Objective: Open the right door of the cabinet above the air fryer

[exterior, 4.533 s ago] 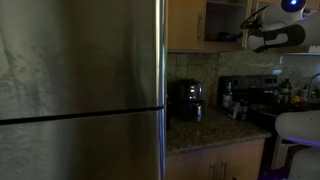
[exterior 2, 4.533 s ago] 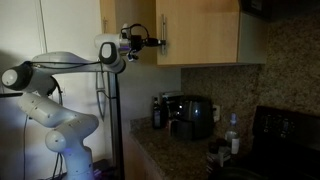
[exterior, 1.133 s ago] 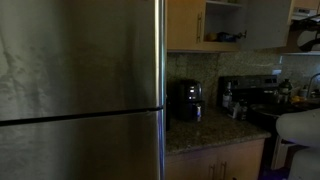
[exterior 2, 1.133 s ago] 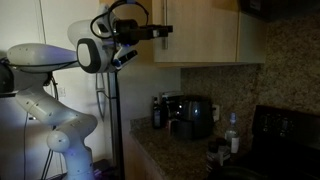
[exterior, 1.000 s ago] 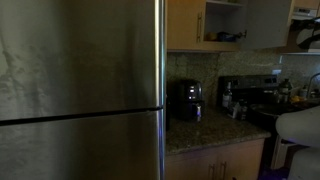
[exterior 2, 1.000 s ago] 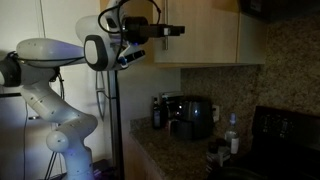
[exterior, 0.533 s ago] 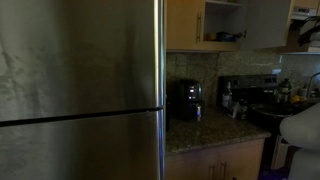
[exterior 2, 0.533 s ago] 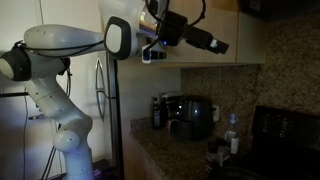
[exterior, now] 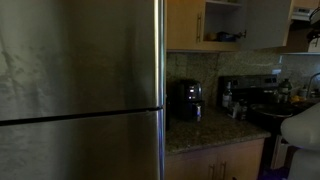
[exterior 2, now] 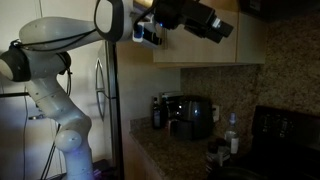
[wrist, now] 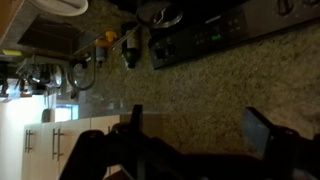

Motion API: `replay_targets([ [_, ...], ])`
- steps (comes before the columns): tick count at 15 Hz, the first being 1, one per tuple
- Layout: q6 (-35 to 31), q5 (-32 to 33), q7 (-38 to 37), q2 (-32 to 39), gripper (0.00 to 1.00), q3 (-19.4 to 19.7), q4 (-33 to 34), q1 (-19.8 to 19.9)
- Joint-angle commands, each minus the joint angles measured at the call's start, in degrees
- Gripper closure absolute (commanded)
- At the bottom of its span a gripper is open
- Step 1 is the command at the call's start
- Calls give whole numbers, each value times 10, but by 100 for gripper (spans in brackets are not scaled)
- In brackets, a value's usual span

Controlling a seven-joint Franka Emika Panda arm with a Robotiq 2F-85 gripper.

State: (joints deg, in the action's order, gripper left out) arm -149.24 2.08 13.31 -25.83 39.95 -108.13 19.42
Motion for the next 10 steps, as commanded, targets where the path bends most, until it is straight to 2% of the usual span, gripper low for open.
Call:
replay_targets([
  [1, -30, 3, -35, -37, 0, -7, 26, 48],
  [3, -45, 0, -46, -61, 0, 1, 46, 67],
  [4, -55, -7, -32, -90, 0, 6, 47, 60],
  [6, -51, -21, 11, -161, 0, 19, 49, 18],
  [10, -14, -9, 58, -285, 0, -2, 37, -35],
])
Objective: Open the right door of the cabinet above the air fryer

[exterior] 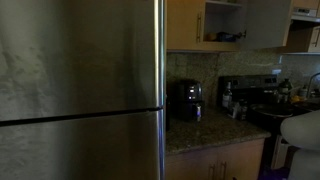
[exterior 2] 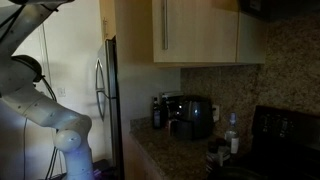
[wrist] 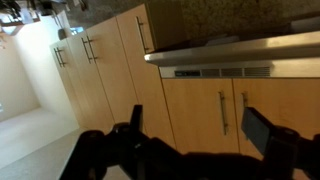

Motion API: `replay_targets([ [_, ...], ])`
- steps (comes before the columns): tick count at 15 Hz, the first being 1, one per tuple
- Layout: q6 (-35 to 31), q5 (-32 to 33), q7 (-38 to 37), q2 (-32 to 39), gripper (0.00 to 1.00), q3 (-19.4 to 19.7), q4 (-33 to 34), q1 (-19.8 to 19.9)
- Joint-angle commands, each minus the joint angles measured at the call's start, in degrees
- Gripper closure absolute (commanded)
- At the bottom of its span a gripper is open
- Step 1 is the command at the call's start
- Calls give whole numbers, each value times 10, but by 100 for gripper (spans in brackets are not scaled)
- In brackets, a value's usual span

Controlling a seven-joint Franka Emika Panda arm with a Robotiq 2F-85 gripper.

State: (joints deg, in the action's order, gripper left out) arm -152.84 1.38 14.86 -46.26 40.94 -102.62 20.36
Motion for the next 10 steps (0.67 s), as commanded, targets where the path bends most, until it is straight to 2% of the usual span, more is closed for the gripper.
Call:
replay_targets([
  [1, 45, 2, 54, -113, 0, -21, -12, -56],
  [4, 74, 7, 82, -188, 0, -43, -20, -103],
  [5, 64, 20, 46, -145, 0, -30, 0, -81],
  [9, 75, 23, 60, -195, 0, -40, -11, -112],
  [10, 83, 11, 65, -221, 0, -57, -20, -134],
])
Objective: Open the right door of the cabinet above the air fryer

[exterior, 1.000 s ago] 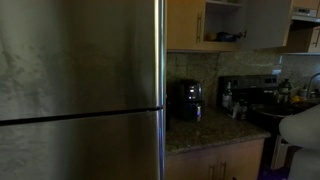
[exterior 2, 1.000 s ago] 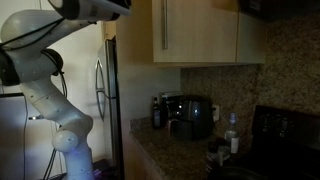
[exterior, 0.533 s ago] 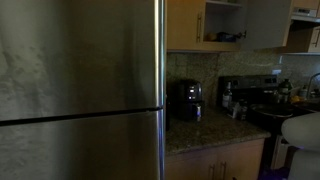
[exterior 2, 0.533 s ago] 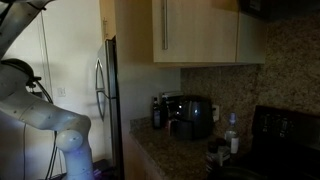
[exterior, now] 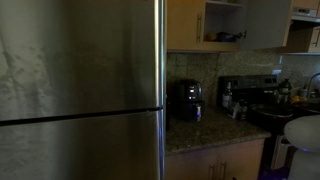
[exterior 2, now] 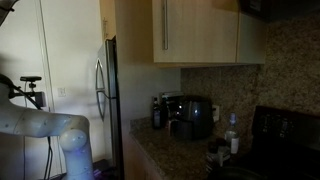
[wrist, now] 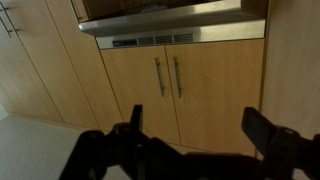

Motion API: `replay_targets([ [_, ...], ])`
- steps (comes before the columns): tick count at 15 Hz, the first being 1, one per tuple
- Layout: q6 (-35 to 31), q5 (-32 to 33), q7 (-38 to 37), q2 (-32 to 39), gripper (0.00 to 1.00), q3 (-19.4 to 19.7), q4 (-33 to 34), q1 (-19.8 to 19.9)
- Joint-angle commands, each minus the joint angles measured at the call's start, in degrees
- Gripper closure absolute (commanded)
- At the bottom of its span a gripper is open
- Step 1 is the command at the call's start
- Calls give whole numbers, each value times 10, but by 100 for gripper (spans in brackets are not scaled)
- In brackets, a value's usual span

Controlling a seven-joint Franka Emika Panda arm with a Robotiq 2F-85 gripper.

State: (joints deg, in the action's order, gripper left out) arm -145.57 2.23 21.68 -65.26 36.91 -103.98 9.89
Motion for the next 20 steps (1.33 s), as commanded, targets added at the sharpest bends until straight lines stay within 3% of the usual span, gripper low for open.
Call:
replay_targets([
  [1, 18, -5, 8, -56, 0, -34, -11, -50],
  [6, 38, -14, -5, -132, 0, -119, -33, -114],
  [9, 53, -12, 2, -181, 0, -173, -79, -159],
  [10, 51, 7, -21, -150, 0, -152, -42, -139],
  [14, 67, 7, -11, -178, 0, -178, -84, -173],
  [20, 86, 1, 21, -118, 0, -272, -134, -257],
])
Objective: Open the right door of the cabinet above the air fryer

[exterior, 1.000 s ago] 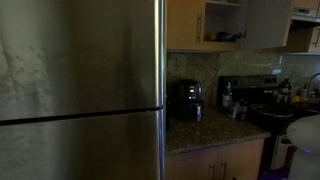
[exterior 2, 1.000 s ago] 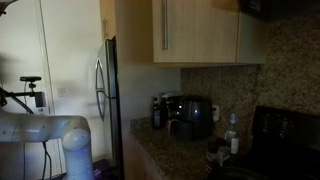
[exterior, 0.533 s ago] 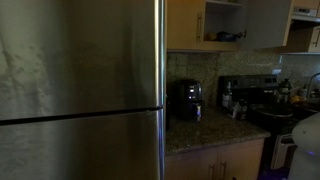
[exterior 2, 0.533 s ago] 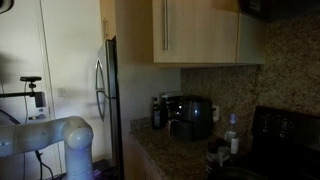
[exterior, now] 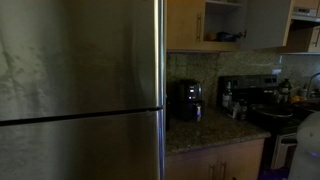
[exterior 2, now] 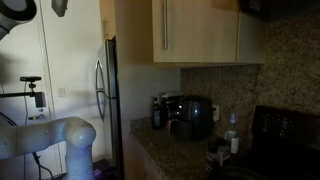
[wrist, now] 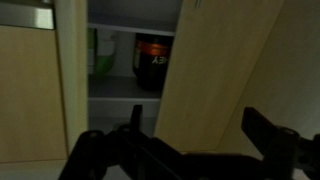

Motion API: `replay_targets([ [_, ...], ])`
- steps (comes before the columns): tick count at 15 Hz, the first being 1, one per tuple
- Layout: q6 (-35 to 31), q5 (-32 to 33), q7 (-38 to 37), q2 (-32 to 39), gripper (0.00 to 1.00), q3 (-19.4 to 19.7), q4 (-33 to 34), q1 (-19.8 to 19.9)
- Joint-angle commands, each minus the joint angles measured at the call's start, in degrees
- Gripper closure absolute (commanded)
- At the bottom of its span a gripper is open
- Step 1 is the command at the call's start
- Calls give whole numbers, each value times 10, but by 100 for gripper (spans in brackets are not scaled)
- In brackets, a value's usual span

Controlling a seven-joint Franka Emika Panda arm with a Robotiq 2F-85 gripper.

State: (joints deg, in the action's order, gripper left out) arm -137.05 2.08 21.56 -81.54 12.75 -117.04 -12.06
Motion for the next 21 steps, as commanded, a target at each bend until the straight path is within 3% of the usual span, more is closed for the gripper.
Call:
replay_targets([
  [1, -10, 10, 23, 69, 0, -34, -3, -38],
  [3, -9, 24, 17, 104, 0, -30, 4, -30],
  [4, -3, 14, 3, 69, 0, -35, -12, -30],
  [7, 12, 19, 9, 98, 0, -31, -9, -29],
  [10, 28, 36, -26, 146, 0, -33, 7, 20],
  [12, 57, 31, -54, 167, 0, -32, 32, 31],
  [17, 56, 34, -111, 198, 0, -10, 71, 93],
  [21, 39, 26, -108, 182, 0, -9, 61, 87],
])
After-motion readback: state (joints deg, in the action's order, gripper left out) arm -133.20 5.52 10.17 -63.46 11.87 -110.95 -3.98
